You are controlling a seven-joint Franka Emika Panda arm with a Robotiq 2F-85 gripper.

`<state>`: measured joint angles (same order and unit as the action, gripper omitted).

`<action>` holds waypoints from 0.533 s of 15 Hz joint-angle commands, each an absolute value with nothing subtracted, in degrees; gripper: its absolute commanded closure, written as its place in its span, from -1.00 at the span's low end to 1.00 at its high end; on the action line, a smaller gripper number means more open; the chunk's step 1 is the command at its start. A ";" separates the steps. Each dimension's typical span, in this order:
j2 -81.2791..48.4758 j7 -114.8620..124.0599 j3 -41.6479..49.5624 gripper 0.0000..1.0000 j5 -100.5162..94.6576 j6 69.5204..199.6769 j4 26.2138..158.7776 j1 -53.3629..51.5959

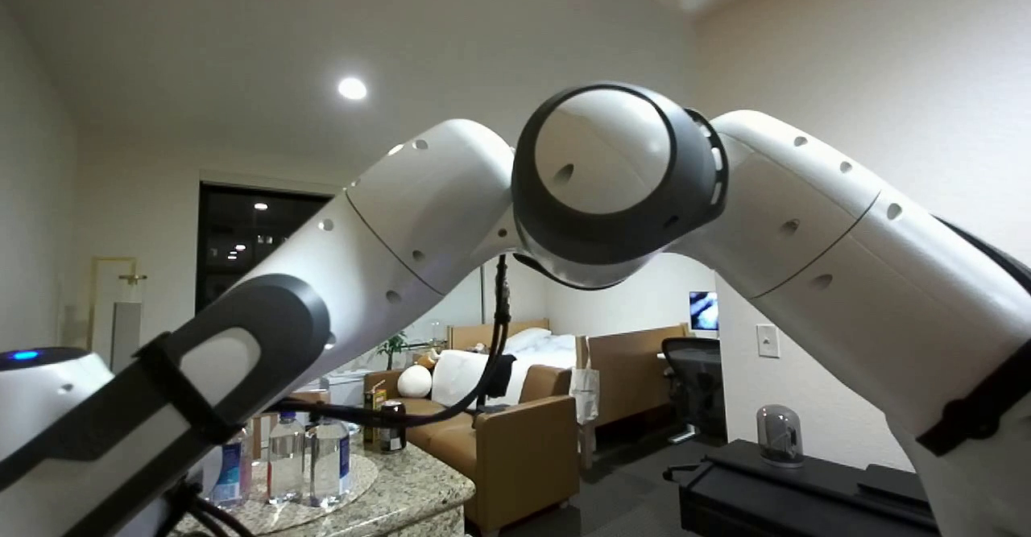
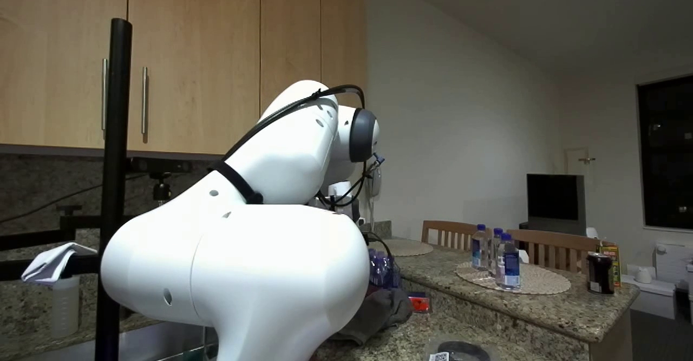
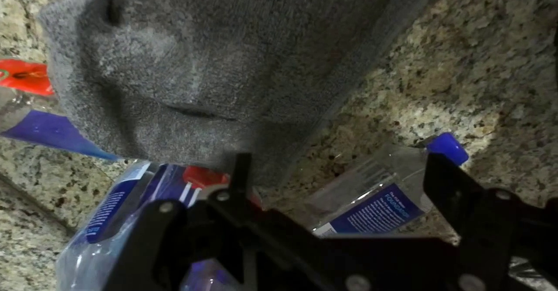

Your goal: Move the grey towel to the right

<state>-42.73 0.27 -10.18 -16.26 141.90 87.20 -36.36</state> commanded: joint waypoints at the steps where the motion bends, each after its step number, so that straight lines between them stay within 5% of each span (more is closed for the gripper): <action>1: -47.98 -2.97 -10.38 -1.00 -17.52 139.56 80.12 -37.94; 8: -58.34 -5.61 -6.72 -1.00 -20.23 133.33 66.47 -42.12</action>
<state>-53.88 -3.39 -8.39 -18.71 136.59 73.17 -40.90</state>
